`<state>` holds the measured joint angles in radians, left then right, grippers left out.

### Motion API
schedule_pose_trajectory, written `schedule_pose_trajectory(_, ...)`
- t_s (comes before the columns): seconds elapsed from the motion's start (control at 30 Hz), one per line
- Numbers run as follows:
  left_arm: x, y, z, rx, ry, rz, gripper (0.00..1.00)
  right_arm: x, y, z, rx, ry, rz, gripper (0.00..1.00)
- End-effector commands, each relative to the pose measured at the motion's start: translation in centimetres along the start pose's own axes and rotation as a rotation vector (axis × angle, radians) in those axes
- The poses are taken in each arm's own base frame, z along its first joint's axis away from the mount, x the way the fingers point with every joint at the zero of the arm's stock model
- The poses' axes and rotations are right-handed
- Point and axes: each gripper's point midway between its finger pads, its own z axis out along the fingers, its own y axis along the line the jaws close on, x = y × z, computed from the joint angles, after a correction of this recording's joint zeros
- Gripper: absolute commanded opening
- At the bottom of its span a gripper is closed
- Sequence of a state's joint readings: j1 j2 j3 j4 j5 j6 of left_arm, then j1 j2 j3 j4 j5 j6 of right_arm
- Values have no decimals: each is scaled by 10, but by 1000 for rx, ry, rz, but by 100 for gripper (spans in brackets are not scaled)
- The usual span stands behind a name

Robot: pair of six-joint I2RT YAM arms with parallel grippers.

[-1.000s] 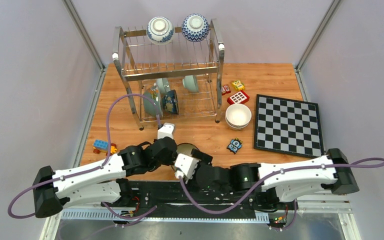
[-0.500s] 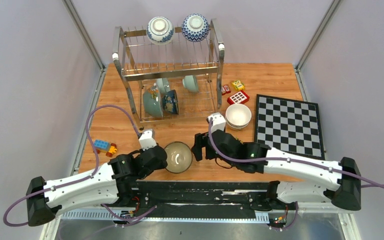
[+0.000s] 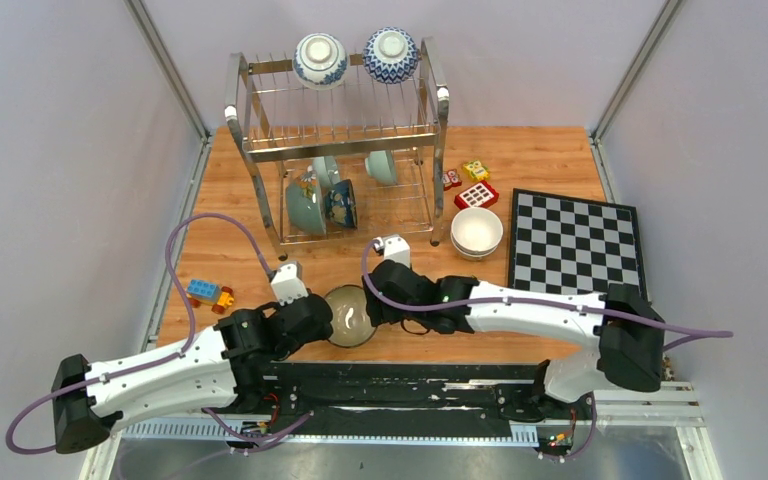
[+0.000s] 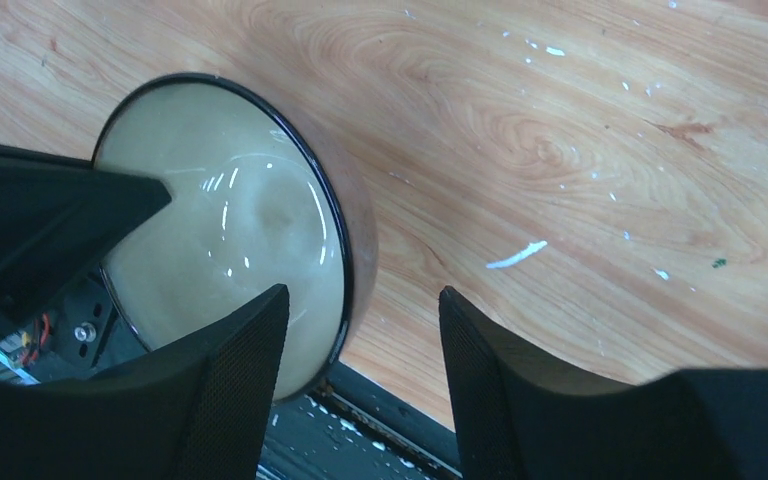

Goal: Unload the bowls from the dish rack
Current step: Place the bowl at the center of the board.

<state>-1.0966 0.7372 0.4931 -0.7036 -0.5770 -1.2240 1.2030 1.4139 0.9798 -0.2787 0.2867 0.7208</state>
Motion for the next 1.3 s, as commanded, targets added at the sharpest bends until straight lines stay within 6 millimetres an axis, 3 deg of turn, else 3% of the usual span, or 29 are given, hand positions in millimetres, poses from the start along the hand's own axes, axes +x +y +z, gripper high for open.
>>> schedule_pose_trajectory(0.0, -28, -20, -9, 59, -99, -112, 0, -3, 2, 9, 32, 34, -22, 58)
schedule_pose_trajectory(0.5, -32, -23, -10, 57, -112, -102, 0, 9, 2, 38, 109, 133, -127, 37)
schedule_pose_trajectory(0.73, -32, -23, -10, 60, -111, -99, 0, 16, -4, 42, 130, 158, -154, 22)
schedule_pose_trajectory(0.9, -32, -21, -9, 52, -116, -87, 0, 17, -3, 41, 128, 169, -167, 4)
schedule_pose_trajectory(0.97, -32, -22, -9, 55, -113, -84, 2, 17, -3, 39, 127, 171, -169, 3)
schedule_pose_trajectory(1.03, -31, -23, -10, 66, -105, -71, 15, 14, -3, 35, 123, 167, -166, 3)
schedule_pose_trajectory(1.17, -34, -27, -15, 92, -103, -38, 63, 9, -7, 20, 122, 156, -171, 3)
schedule_pose_trajectory(1.27, -40, -24, -23, 98, -114, -24, 93, -1, -15, -5, 122, 126, -184, 3)
